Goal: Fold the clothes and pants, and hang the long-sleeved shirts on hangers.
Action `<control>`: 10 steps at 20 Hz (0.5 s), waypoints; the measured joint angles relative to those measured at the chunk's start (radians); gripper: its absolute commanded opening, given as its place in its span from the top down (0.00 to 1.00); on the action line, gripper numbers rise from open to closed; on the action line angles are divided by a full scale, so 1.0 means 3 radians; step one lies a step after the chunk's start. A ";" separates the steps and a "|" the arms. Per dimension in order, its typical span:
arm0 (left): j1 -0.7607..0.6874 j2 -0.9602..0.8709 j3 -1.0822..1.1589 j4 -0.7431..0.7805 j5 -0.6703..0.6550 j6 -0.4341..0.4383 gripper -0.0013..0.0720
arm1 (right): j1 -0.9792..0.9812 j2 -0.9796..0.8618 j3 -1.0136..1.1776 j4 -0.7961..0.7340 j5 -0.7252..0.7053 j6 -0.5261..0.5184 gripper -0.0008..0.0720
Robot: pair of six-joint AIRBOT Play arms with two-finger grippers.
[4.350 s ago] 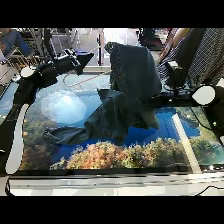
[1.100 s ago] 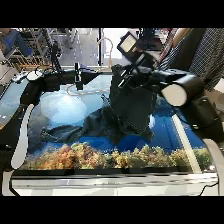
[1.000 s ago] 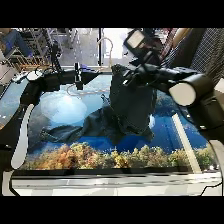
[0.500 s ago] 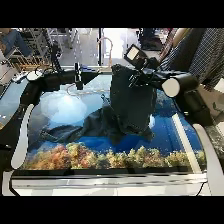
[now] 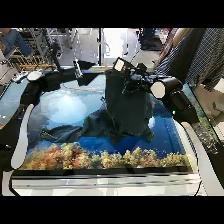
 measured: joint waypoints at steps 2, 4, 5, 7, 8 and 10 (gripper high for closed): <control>0.0098 0.0001 -0.0003 0.0039 0.0090 -0.0123 0.03 | -0.0028 0.0010 0.0004 -0.0014 0.0062 0.0090 0.94; 0.0221 0.0028 -0.0001 0.0038 0.0113 -0.0284 0.03 | -0.0098 0.0010 0.0003 -0.0120 0.0163 0.0203 0.94; 0.0295 0.0050 -0.0001 0.0046 0.0153 -0.0413 0.04 | -0.0131 0.0015 0.0003 -0.0151 0.0177 0.0275 0.94; 0.0430 0.0128 -0.0001 0.0155 0.0256 -0.0955 0.05 | -0.0210 0.0045 0.0001 -0.0238 0.0216 0.0483 0.94; 0.0491 0.0183 -0.0001 0.0299 0.0285 -0.1350 0.05 | -0.0259 0.0076 0.0001 -0.0336 0.0215 0.0624 0.94; 0.0590 0.0278 -0.0001 0.0829 0.0230 -0.2299 0.05 | -0.0333 0.0186 0.0001 -0.0470 0.0207 0.0852 0.94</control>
